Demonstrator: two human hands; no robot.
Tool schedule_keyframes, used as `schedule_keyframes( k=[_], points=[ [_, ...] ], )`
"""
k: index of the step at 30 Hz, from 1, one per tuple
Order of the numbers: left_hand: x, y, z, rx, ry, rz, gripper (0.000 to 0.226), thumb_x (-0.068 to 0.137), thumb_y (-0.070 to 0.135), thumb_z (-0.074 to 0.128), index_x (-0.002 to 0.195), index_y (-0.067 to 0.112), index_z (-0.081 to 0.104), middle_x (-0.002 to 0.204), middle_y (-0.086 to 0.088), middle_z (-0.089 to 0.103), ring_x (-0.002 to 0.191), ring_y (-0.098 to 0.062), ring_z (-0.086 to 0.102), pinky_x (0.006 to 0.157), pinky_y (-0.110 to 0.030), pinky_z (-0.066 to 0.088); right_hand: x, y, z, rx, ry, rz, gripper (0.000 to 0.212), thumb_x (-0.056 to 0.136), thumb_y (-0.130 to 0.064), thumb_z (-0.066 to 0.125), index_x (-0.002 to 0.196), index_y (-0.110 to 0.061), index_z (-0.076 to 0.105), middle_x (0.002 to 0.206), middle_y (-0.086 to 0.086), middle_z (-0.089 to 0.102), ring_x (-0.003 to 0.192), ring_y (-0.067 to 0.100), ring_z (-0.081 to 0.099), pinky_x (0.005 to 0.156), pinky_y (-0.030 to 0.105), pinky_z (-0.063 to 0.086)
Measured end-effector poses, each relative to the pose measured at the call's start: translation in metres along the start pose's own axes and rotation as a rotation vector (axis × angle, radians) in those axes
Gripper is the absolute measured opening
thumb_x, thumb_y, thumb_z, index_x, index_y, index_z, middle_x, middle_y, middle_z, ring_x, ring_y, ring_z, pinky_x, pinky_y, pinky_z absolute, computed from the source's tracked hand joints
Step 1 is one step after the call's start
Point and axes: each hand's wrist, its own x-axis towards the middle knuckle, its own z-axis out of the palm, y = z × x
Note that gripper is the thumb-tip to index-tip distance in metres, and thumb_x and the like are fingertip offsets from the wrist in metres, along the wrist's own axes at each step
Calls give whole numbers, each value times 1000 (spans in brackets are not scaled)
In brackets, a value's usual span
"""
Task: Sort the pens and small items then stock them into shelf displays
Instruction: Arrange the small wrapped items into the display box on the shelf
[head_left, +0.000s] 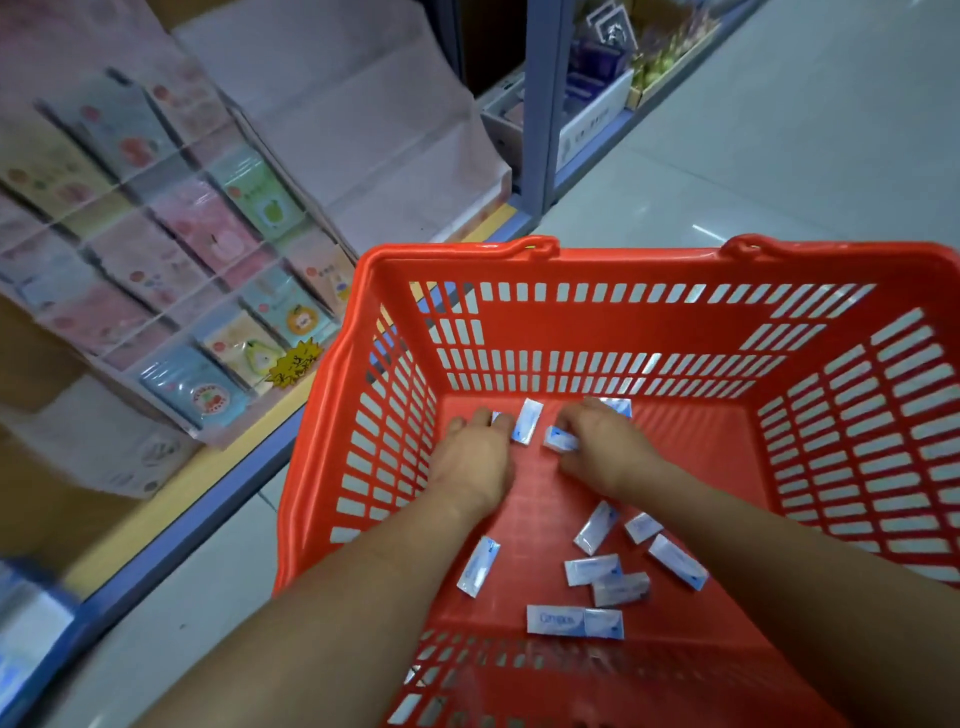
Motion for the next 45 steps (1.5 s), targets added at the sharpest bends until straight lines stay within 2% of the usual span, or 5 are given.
schedule_keyframes(
  k=[22,27,31,38,45],
  points=[
    [1,12,-2,-301,45,-52,18,77,25,66,95,23,69,94,-3,63,90,-22,61,69,-25,43,-19,33,-7,-63,13,104,30,88,-13,58,113,-26,66,112,4,57,106,26,54,90,29,39],
    [6,18,-16,-600,-63,-226,22,70,21,75,90,24,69,81,7,66,68,-10,61,53,-18,41,-18,14,-23,969,-67,380,27,87,-14,70,113,-7,67,71,2,62,57,12,51,50,24,39],
    [5,30,-31,-695,-66,-138,23,66,13,75,83,23,64,75,3,67,60,-14,60,56,-22,45,-19,1,-48,1468,-324,541,22,93,-23,55,106,-8,64,77,6,66,65,14,60,64,27,50],
    [-16,38,-46,-462,106,177,42,69,30,80,106,26,62,98,6,65,89,-13,62,74,-23,47,-29,-4,-55,1417,-572,369,24,96,-27,55,106,-8,65,98,16,70,84,27,70,61,30,57],
    [1,33,-34,-285,75,118,59,82,12,62,137,21,44,120,-7,62,113,-26,57,92,-32,46,-27,16,-42,1161,-322,475,14,94,-12,59,107,-12,61,76,10,64,59,19,61,46,25,43]
  ],
)
